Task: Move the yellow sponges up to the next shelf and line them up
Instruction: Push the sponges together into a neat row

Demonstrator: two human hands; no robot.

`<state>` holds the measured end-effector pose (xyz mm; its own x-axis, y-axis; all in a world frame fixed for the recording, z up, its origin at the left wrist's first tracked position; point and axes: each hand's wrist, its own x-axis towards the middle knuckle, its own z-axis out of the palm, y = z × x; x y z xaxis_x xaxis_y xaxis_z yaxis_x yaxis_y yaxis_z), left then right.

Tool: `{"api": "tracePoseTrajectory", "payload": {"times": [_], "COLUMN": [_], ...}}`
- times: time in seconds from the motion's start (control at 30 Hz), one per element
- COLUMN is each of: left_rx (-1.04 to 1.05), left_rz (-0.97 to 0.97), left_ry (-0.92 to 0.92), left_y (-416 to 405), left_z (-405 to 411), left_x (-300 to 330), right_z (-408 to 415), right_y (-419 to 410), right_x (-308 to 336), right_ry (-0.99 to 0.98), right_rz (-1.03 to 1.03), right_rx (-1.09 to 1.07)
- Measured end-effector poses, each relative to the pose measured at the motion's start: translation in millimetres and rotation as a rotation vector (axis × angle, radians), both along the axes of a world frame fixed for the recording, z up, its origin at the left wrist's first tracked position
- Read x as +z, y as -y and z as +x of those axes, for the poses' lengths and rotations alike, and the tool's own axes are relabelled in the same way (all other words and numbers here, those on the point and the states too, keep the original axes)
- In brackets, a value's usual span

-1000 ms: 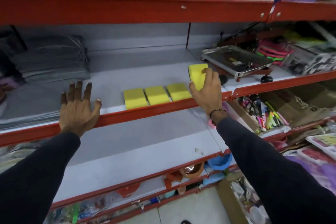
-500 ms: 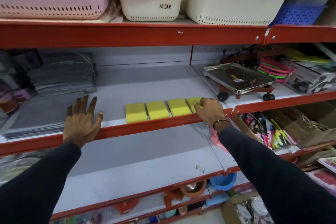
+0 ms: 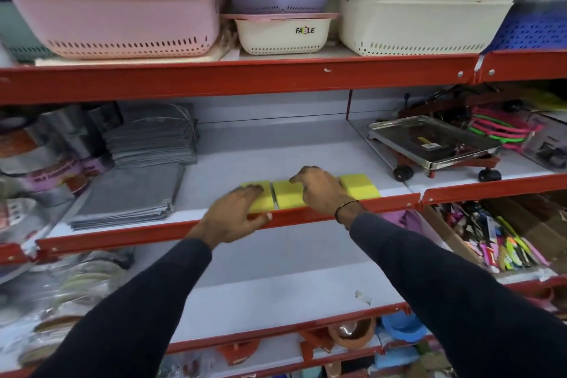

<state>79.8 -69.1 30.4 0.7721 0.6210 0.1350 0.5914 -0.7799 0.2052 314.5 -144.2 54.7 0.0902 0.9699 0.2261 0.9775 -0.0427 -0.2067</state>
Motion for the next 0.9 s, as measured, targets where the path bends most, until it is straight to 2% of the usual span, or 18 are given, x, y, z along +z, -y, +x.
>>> {"api": "tracePoseTrajectory", "payload": {"times": [0.13, 0.33, 0.67, 0.8, 0.9], "left_rx": [0.029, 0.043, 0.083, 0.078, 0.078], "left_rz": [0.029, 0.029, 0.003, 0.006, 0.011], "left_ry": [-0.023, -0.062, -0.082, -0.073, -0.061], "left_y": [14, 21, 32, 31, 35], "left_z": [-9, -8, -8, -8, -9], "left_x": [-16, -7, -8, -10, -12], "right_z": [-7, -11, -48, -22, 0], "right_y": [1, 10, 11, 26, 37], "right_x": [-17, -27, -19, -9, -8], "right_ry": [0.136, 0.004, 0.05, 0.103, 0.164], "right_rz": [-0.096, -0.035, -0.012, 0.099, 0.049], "right_rx": [0.037, -0.013, -0.003, -0.105, -0.191]}}
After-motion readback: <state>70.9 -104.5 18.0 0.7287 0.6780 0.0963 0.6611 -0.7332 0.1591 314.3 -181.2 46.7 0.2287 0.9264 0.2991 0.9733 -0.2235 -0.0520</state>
